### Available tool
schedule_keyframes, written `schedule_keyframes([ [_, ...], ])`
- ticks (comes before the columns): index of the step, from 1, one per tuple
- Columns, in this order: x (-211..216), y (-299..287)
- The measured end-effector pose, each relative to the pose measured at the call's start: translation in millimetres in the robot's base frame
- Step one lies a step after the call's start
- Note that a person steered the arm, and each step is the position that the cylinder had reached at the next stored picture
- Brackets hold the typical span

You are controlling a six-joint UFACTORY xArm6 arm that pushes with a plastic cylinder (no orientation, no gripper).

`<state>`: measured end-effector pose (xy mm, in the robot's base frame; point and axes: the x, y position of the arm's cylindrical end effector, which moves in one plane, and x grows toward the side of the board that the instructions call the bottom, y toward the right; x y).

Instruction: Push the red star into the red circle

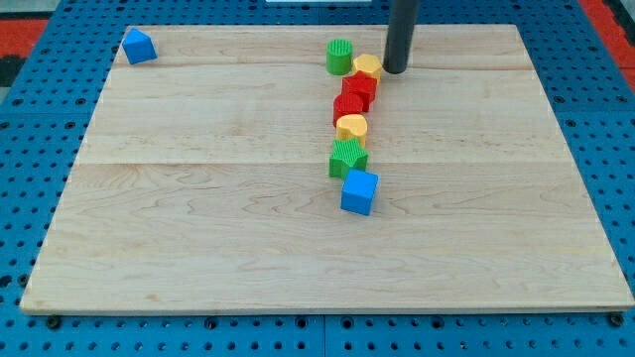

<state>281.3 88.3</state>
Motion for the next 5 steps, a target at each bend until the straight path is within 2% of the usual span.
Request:
schedule_keyframes([
  [1, 0.0, -22.4],
  [3, 13.3, 14.9],
  [5, 29.9, -7.0],
])
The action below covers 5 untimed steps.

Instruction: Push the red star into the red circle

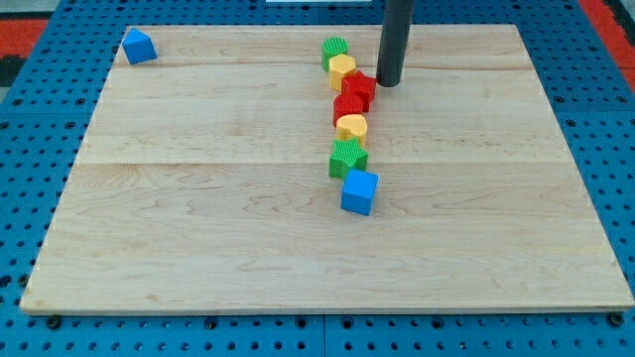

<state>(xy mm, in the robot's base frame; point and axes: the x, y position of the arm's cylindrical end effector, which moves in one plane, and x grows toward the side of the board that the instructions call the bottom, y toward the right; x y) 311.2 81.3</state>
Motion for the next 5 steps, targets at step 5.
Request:
schedule_keyframes([
  [5, -10.3, -24.0],
])
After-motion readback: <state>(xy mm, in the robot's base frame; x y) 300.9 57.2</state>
